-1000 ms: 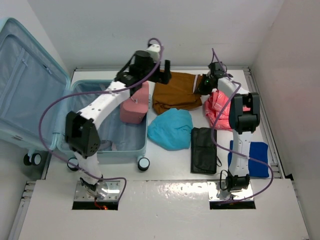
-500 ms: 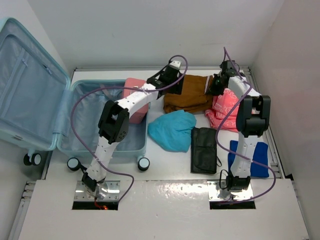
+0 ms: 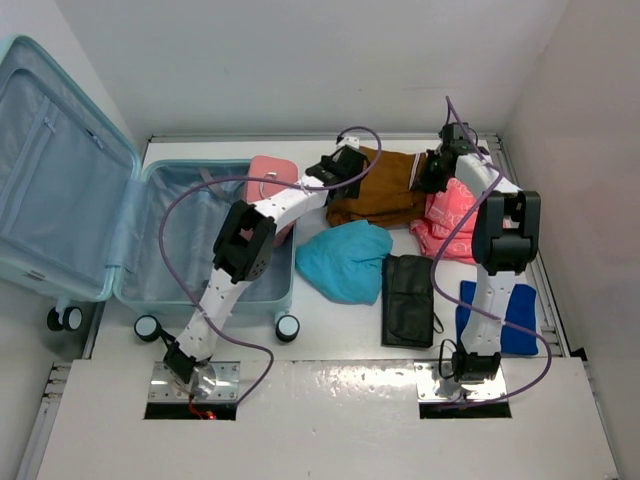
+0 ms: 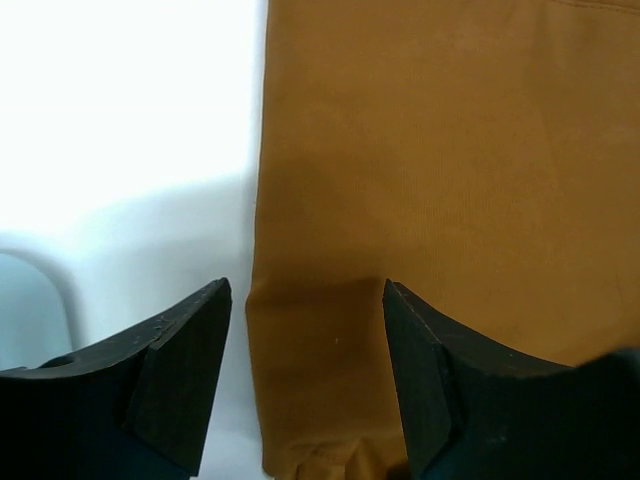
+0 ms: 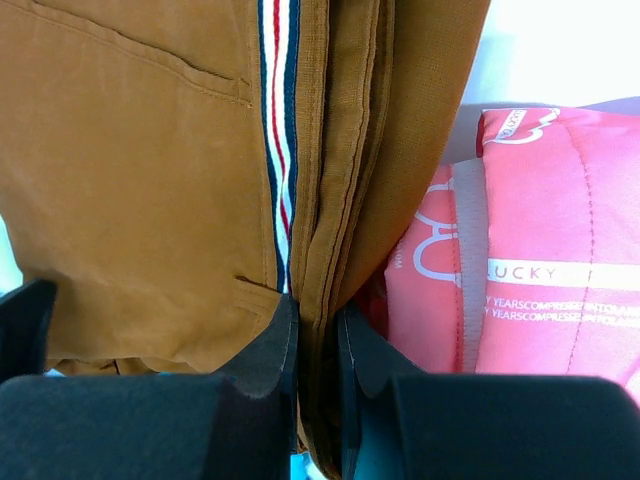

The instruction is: Pack the luggage

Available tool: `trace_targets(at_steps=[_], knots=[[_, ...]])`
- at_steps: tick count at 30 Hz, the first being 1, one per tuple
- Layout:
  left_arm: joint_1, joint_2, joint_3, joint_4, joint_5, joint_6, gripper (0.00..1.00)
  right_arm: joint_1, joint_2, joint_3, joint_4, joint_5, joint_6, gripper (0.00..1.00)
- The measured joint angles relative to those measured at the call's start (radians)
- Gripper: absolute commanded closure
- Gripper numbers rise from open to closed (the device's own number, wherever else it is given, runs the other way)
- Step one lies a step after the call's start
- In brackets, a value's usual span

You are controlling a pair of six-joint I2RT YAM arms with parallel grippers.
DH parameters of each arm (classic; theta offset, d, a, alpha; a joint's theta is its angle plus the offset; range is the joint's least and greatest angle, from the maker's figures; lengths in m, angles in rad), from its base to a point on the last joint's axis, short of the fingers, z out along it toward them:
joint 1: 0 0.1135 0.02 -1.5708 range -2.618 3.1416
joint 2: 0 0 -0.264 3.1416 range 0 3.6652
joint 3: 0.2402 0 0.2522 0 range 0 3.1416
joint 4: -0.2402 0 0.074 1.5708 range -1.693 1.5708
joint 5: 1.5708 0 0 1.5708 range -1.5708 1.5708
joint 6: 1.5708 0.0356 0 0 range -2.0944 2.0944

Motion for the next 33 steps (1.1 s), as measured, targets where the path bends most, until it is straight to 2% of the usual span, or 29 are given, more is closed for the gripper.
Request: trace_targets(at_steps=[9,12,14,15,17,18,21,22,23,33], knots=[[0.025,0.049,0.009,0.006,0.055,-0.070,0.30,0.005,-0.019,-0.022,0.006,0.000,-0.009,1.00],[0.031,0.056,0.009,0.009,0.062,-0.080,0.24,0.007,-0.027,-0.023,0.005,0.000,-0.015,1.00],[0.033,0.060,0.009,0.009,0.064,-0.087,0.30,0.007,-0.027,-0.023,0.005,0.000,-0.016,1.00],[0.033,0.064,0.010,0.011,0.068,-0.092,0.39,0.008,-0.027,-0.023,0.005,0.000,-0.016,1.00],[0.033,0.071,0.010,0.021,0.084,-0.097,0.48,0.011,-0.027,-0.023,0.005,0.000,-0.016,1.00],[0.033,0.074,0.010,0.025,0.095,-0.098,0.61,0.011,-0.027,-0.022,0.003,0.000,-0.017,1.00],[0.036,0.074,0.009,0.035,0.121,-0.097,0.81,0.021,-0.027,-0.017,-0.003,0.000,-0.020,1.00],[0.039,0.074,0.009,0.041,0.132,-0.097,0.94,0.025,-0.027,-0.012,-0.007,0.000,-0.023,1.00],[0.040,0.074,0.009,0.046,0.143,-0.097,0.99,0.029,-0.027,-0.005,-0.011,0.000,-0.025,1.00],[0.050,0.002,-0.004,0.040,0.212,-0.016,1.00,0.115,-0.092,0.013,0.022,0.010,-0.079,1.00]])
